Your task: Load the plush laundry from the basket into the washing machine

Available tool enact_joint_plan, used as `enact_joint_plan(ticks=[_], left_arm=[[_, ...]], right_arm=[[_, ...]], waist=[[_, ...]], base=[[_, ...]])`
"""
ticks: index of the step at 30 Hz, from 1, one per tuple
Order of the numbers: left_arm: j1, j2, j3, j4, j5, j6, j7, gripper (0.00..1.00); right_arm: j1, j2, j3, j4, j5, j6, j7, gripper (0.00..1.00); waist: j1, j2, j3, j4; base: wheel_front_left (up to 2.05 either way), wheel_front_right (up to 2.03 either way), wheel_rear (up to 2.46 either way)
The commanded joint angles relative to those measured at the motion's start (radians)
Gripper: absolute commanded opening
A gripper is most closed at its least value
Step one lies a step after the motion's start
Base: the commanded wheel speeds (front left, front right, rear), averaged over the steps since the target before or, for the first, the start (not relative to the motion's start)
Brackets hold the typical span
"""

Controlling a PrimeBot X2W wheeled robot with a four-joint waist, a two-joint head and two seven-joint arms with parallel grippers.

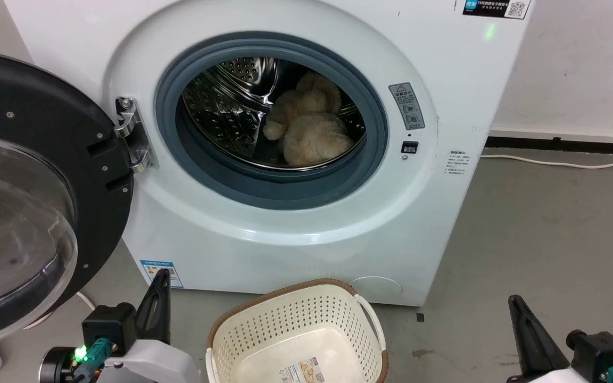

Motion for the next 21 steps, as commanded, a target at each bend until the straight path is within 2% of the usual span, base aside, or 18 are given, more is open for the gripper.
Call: enact_joint_plan(ticks=[1,21], left_arm=[[-0.009,-0.009,0.01,0.003,0.015,-0.009,0.002,0.0],[-0.013,-0.078,0.069,0.011,0.109,-0.055,0.015,0.0]], right_arm=[[-0.024,-0.001,0.001,0.002,-0.01,0.0,0.004,0.0],[-0.063,-0.001,0.012,0.007,-0.048,0.001,0.034,0.0]], waist=[[0.0,0.0,0.001,0.0],[0.0,0.0,0.014,-0.004]], base=[[0.0,0.0,0.0],[0.0,0.0,0.0]])
